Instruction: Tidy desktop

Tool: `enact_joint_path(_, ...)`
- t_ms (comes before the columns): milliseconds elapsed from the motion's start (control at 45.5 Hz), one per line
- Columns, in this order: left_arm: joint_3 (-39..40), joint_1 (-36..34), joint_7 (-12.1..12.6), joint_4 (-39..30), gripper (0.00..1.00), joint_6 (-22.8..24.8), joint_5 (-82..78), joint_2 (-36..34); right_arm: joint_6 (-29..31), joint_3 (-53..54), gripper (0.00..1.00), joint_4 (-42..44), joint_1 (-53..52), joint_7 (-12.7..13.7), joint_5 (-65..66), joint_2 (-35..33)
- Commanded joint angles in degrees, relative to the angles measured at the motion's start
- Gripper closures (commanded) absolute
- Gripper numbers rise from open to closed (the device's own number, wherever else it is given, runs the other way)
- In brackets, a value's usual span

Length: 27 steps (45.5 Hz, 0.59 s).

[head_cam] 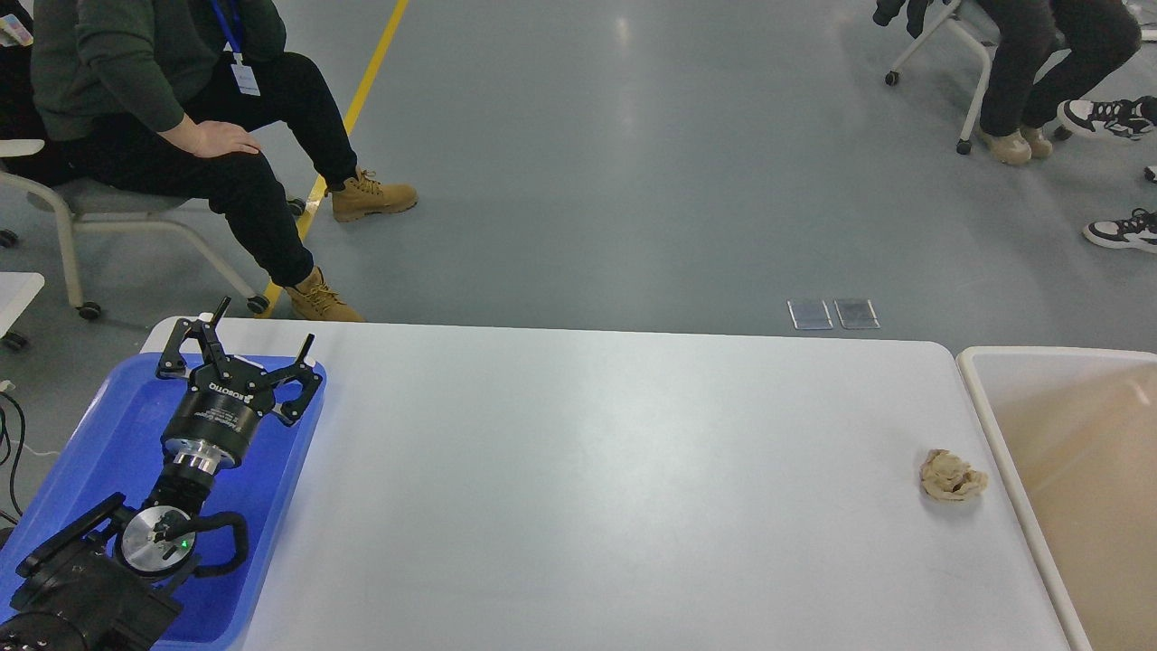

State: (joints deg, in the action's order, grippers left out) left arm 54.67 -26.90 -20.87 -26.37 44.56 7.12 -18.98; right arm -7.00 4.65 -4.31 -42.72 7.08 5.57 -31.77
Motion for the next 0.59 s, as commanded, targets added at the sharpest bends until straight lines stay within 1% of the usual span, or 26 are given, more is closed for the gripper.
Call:
enact_joint_path(0,0.00,-0.08,0.04,0.00,0.01,0.00,0.00,0.00,0.67,-5.08,0.01,-4.65,-7.37,0.30,1.37,-1.45)
enact_joint_path(110,0.00,-0.08,0.04,0.00,0.01,0.00,0.00,0.00,0.67,-10.53,0.01,-10.53,-11.94,0.30,2.60,-3.47)
enact_joint_path(351,0.00,-0.08,0.04,0.00,0.01,0.09,0.00,0.00,0.15,-17.31,0.01,-29.34,-21.79,0.47,5.59,-8.83)
enact_joint_path(461,0.00,-0.08,0.04,0.00,0.01,0.00,0.00,0.00,-0.29,-19.77,0.01,-36.55,-25.92,0.56,8.23,-9.98)
enact_joint_path(483,0.00,-0.08,0.04,0.00,0.01,0.09,0.00,0.00,-0.29,-21.86,0.01,-39.26,-28.10,0.56,8.49,-10.24)
enact_joint_path(571,-0.09,-0.17,0.04,0.00,0.01,0.09,0.00,0.09,-0.21,-27.40,0.01,-41.74,-32.16,0.56,8.14,-10.33)
